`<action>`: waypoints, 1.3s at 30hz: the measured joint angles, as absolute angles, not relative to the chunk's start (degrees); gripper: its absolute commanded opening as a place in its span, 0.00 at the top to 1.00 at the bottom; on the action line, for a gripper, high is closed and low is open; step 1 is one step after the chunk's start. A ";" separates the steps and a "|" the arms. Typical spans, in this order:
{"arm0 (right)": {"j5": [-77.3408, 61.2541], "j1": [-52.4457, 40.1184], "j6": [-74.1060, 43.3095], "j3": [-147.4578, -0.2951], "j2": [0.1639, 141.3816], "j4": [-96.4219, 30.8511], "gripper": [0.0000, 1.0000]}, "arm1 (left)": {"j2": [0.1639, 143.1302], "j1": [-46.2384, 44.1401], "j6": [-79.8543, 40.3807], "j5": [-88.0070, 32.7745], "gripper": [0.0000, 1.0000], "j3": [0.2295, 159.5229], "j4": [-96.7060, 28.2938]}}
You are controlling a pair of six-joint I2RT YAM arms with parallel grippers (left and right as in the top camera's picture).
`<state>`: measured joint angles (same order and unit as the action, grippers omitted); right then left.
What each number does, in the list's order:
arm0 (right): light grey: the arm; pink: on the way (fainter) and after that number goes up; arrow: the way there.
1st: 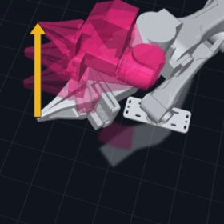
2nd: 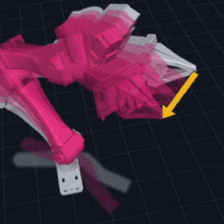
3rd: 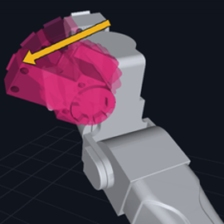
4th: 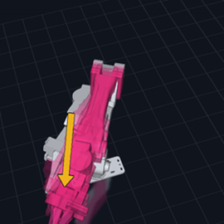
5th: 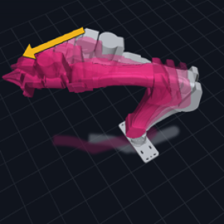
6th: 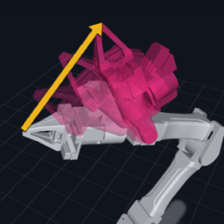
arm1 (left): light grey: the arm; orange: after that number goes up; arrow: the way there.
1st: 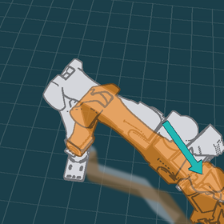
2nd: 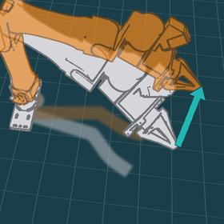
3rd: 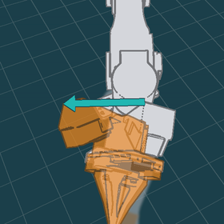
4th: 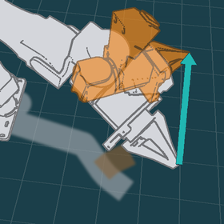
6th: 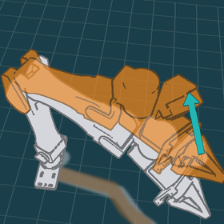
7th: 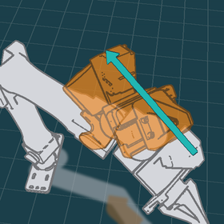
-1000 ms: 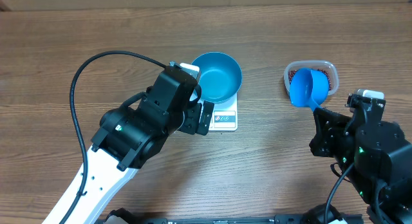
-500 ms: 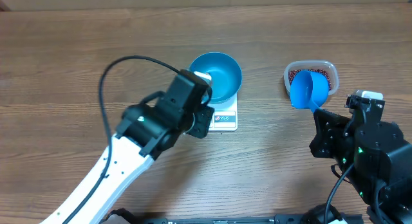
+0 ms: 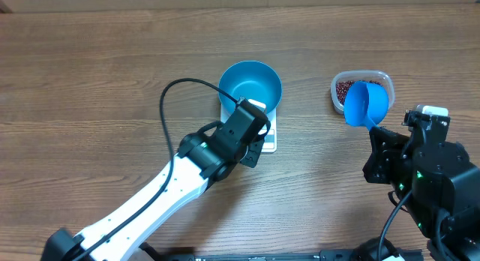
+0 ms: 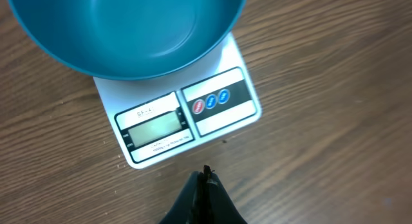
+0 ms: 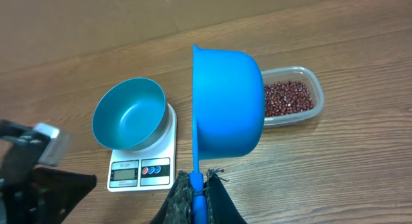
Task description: Scoop item into bowl and weigh 150g on scale
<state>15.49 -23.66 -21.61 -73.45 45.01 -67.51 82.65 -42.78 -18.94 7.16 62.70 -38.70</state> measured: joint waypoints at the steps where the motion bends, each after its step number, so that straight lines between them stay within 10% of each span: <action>1: 15.64 -23.66 -21.52 -73.45 45.06 -67.51 0.96 | 83.94 -42.78 -18.98 7.55 0.96 62.67 -38.30; 39: 16.95 -23.66 -20.93 -73.45 45.28 -66.52 0.96 | 101.32 -42.78 -23.90 13.76 0.96 62.28 -23.94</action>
